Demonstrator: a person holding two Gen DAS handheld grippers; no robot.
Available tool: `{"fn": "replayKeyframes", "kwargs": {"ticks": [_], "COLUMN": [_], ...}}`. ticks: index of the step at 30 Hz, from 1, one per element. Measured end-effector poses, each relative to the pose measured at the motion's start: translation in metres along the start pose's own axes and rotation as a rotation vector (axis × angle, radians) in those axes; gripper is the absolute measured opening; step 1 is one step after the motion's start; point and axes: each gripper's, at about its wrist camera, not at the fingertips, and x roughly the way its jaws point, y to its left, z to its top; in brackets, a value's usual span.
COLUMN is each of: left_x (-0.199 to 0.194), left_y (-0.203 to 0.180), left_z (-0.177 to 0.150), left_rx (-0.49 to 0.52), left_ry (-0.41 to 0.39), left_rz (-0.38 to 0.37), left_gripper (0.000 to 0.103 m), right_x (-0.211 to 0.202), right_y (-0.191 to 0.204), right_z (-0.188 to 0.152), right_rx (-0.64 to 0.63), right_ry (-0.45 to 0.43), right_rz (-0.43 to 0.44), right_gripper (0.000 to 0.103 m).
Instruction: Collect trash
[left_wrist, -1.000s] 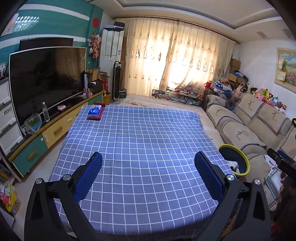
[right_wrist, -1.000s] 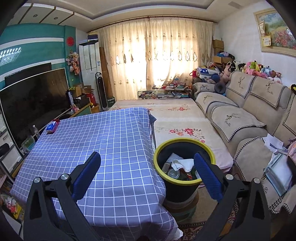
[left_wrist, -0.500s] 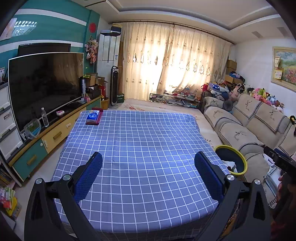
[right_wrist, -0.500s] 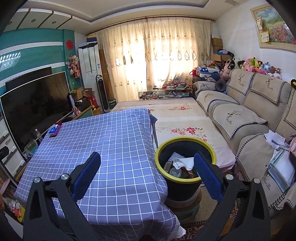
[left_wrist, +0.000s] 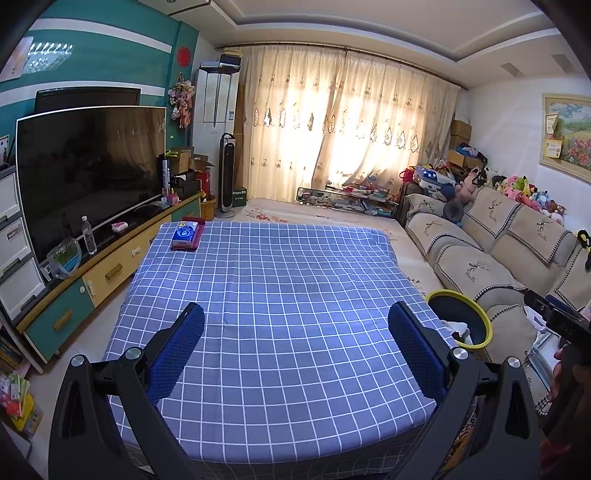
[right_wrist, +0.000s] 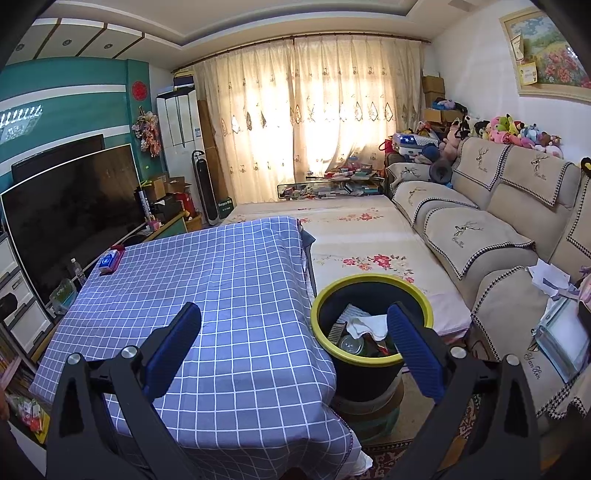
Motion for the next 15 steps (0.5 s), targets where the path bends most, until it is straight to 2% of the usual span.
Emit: {"fn": "replayKeyframes", "kwargs": {"ticks": [15], "left_x": [0.0072], "left_y": [0.0042], "left_z": [-0.0034], "left_rx": [-0.004], "left_ry": [0.012], "left_rz": [-0.001], "left_gripper": [0.098], "right_x": [0.0033], "right_y": [0.0026], "right_z": [-0.0022], "right_rx": [-0.002], "right_ry": [0.008], "right_rz": [0.004], "right_gripper": [0.096]}}
